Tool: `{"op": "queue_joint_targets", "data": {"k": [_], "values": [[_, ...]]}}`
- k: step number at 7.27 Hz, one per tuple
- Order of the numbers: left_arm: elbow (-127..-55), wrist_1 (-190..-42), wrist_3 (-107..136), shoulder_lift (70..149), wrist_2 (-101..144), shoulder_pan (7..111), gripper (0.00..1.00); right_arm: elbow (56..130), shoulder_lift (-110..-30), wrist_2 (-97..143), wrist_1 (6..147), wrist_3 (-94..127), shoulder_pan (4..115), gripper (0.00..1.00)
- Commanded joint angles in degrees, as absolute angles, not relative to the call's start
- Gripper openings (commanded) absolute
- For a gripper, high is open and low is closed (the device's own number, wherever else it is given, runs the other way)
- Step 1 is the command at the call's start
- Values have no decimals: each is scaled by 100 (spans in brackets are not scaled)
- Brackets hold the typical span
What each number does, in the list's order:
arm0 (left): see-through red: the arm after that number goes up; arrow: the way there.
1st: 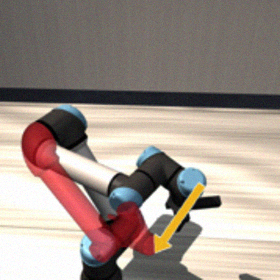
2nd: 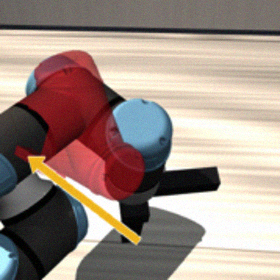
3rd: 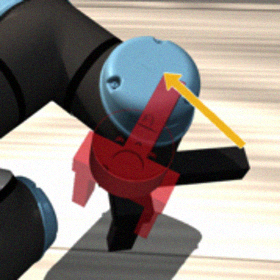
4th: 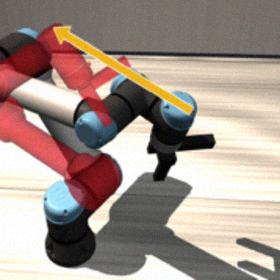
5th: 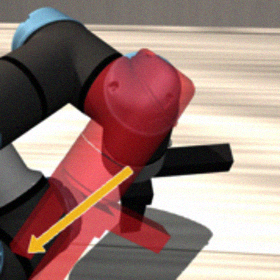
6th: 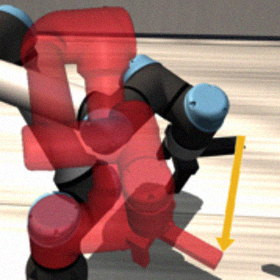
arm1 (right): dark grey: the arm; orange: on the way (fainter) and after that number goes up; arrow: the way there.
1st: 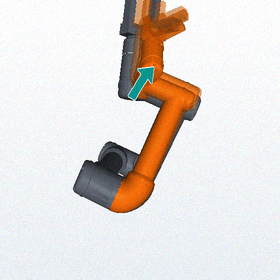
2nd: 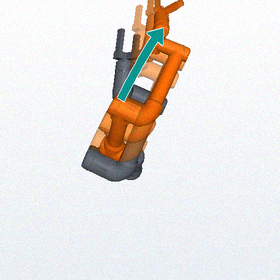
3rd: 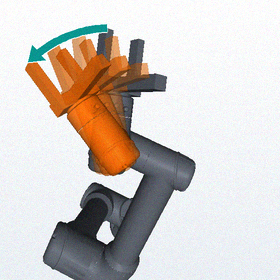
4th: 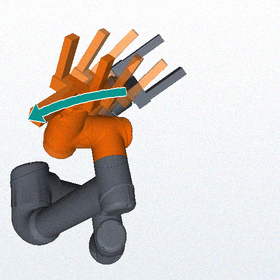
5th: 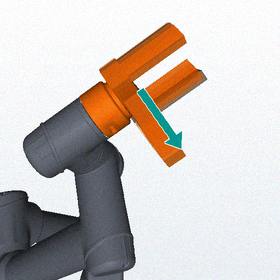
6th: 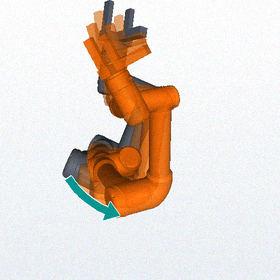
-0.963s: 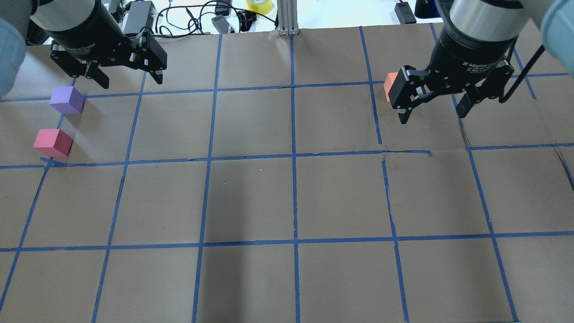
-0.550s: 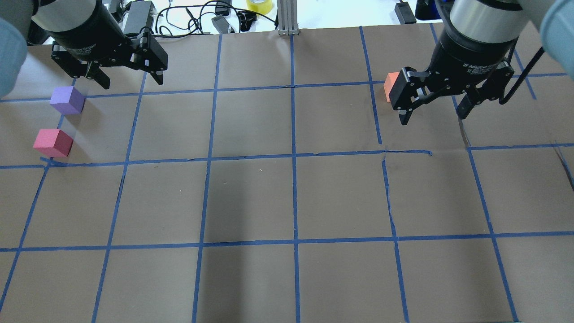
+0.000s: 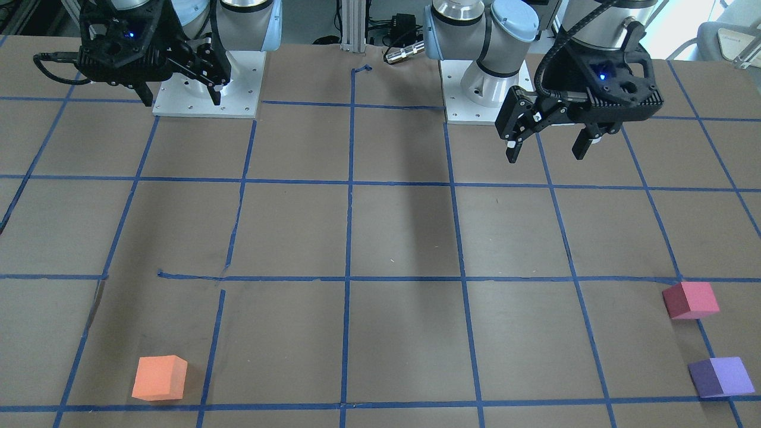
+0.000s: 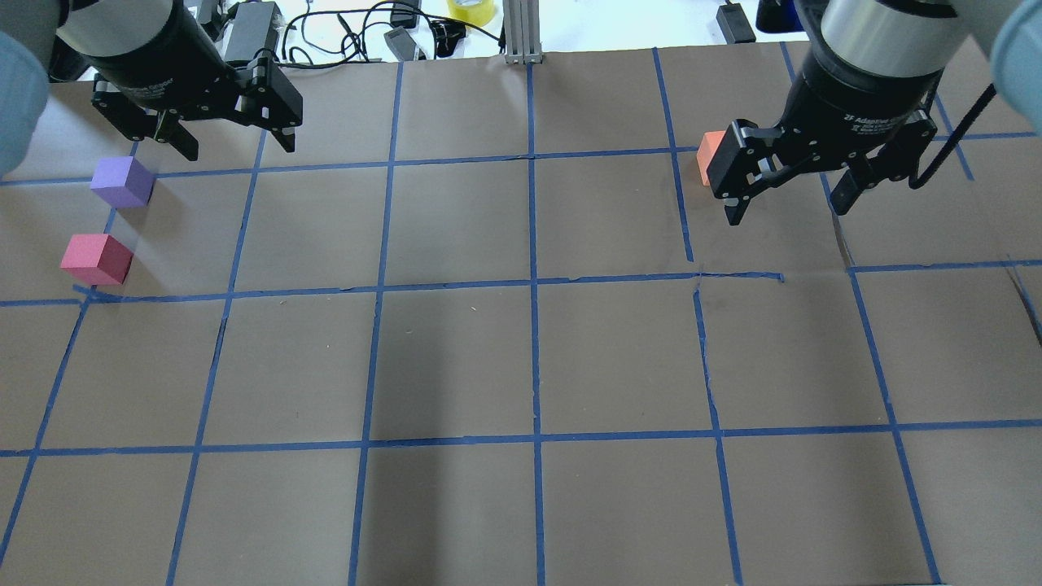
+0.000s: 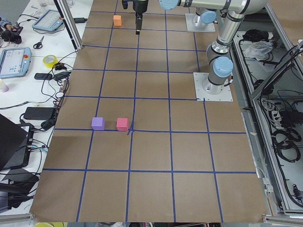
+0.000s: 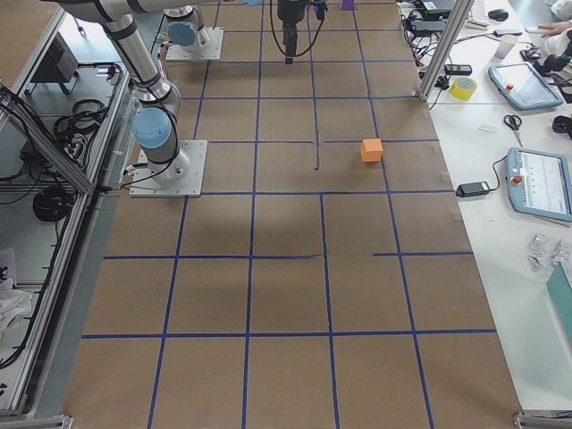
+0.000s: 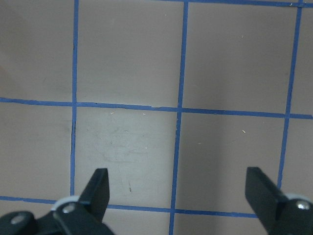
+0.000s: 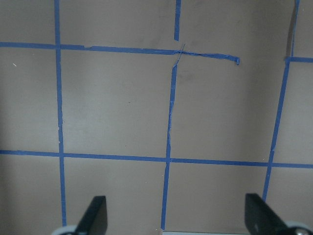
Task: Arrange blocks in a line
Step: 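Lower the right gripper over the orange cube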
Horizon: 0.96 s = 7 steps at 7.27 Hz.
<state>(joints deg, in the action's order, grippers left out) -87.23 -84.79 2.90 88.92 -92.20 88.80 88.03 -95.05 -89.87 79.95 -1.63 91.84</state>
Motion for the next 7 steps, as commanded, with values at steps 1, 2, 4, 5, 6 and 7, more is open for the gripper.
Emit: {"op": "queue_joint_targets", "data": {"k": [1, 2, 4, 5, 6, 7], "values": [[-8719, -8473, 290, 8851, -9237, 8868, 100, 8807, -9501, -9026, 8050, -158, 9202, 100], [-8719, -8473, 290, 8885, -9237, 8877, 100, 8798, -9510, -9035, 8059, -289, 9202, 100], [-8728, -8473, 290, 8851, -9237, 8877, 100, 8798, -9449, -9052, 8304, -229, 9202, 100], [-8728, -8473, 290, 8842, -9229, 8886, 100, 8798, -9422, -9035, 8367, -194, 9176, 100], [-8728, -8481, 290, 8807, -9246, 8894, 100, 8807, -9404, -8974, 8393, -159, 9167, 100], [-8728, -8481, 290, 8798, -9237, 8903, 100, 8815, -9265, -9078, 8481, -202, 9150, 100]]}}
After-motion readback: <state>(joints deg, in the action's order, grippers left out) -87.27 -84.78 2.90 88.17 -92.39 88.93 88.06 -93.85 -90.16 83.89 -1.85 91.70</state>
